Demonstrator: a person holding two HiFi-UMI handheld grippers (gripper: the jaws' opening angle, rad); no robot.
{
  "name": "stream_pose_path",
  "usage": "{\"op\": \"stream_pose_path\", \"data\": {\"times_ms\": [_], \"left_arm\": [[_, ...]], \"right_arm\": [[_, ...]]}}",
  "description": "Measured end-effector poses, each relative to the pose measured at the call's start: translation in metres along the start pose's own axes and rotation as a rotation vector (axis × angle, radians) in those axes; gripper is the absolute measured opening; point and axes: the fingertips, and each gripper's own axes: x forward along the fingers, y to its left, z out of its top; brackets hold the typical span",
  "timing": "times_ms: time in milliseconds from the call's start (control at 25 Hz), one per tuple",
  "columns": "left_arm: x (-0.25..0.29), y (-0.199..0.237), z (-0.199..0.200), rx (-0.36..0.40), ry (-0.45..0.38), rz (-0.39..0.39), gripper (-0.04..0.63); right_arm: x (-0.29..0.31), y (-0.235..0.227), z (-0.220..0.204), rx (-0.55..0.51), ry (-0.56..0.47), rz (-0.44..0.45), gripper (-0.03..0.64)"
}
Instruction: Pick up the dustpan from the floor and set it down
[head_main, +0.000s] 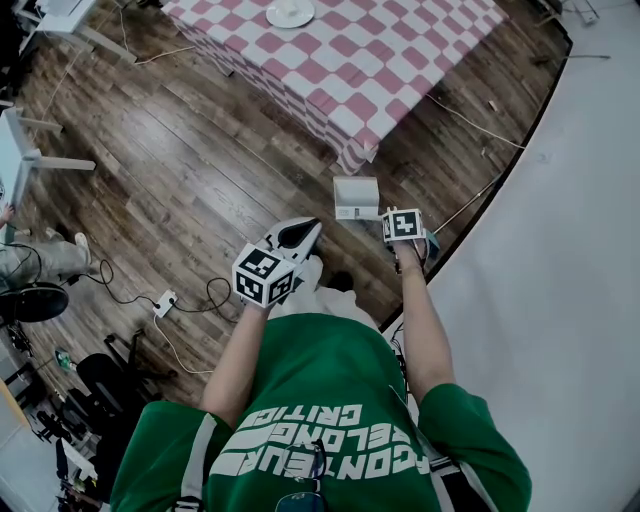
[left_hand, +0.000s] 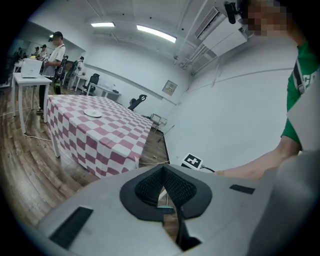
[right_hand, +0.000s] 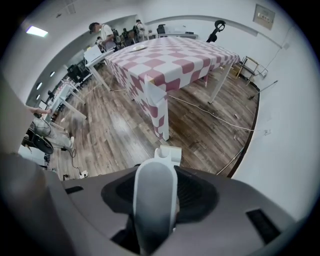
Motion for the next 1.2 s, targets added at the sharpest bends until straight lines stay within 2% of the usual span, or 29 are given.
{"op": "stream_pose_path", "data": {"times_ms": [480,640,920,1200], "left_arm": [[0.000,-0.033,-0.001,0.057,-0.012,-0.027,0.003],[-0.003,-0.039,-0.003,0.063,-0.020,-0.007,0.003],[-0.004,-0.060,0.010,0.098,-0.070,0.009,0.003],[-0.004,-0.104,0.012,0.125,-0.123,-0.006,0.003]], "right_arm": [[-0.085,-0.007,0.015,0.026,-0.250,0.026,0.167],[-0.113,-0.005,0.005,0.018,-0.320,0.065,0.167],[-0.172,-0.019,-0.018,0.030,-0.469,0.054,0.163],[-0.231,-0.027,-0.053,0.077,-0.613,0.031,0.055]]}}
